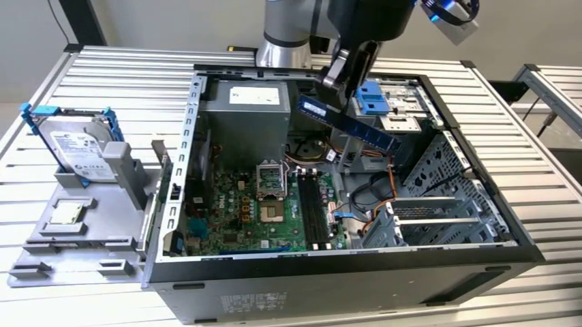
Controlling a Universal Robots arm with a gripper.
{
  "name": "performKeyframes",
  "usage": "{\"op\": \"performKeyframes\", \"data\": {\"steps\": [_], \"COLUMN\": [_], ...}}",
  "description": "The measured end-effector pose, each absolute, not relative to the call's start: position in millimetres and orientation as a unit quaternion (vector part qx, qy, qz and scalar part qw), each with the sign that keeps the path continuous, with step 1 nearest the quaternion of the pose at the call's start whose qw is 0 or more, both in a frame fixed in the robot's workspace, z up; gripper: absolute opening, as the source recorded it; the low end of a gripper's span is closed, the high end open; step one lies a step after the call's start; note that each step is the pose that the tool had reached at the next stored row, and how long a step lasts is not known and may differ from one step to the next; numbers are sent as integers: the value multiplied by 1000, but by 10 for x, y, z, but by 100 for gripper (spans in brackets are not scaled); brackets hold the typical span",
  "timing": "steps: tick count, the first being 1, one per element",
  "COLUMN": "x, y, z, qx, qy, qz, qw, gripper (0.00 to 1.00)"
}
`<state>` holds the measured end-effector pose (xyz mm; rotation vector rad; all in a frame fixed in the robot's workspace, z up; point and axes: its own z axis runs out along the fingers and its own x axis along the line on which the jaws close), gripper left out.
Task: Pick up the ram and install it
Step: 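Insert the ram into the slot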
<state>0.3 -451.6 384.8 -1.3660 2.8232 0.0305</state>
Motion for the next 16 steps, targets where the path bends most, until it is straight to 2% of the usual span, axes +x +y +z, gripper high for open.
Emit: {"op": "performKeyframes", "data": {"steps": [16], "x": [3], "y": [-4519], "z": [3848], "qx": [-336], "qy": [942], "qz": [9], "qw": [4], "gripper": [0]}}
